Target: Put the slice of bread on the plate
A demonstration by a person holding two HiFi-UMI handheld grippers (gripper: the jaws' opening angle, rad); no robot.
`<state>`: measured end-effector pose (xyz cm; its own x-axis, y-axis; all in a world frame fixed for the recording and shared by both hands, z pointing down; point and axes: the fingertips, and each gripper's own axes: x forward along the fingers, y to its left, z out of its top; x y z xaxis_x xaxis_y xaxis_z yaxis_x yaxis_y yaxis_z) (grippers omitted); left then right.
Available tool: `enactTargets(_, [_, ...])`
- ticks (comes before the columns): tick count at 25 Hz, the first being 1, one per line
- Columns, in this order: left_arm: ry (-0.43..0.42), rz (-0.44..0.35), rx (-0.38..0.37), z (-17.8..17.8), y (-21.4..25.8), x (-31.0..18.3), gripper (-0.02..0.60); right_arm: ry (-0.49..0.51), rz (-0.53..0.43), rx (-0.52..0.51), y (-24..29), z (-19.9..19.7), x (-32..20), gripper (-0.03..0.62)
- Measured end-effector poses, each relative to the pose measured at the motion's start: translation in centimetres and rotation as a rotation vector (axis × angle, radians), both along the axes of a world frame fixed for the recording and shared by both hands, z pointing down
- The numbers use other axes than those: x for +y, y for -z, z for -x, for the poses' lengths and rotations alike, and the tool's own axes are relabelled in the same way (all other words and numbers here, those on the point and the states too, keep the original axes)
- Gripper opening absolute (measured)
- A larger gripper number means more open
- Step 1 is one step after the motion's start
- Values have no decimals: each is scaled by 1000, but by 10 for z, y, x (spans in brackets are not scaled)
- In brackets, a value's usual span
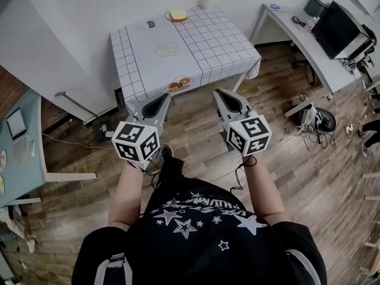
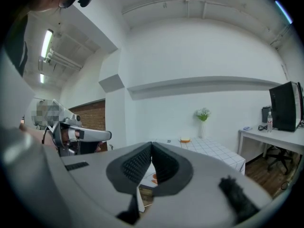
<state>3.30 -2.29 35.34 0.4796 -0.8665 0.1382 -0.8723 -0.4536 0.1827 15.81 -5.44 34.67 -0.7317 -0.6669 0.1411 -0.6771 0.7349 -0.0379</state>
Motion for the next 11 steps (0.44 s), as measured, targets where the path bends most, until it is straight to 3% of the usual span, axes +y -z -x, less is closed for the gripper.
enactTargets(11, [9,-9,-4,-12,4,26,9,26,-2,-46,-1,0,26,15])
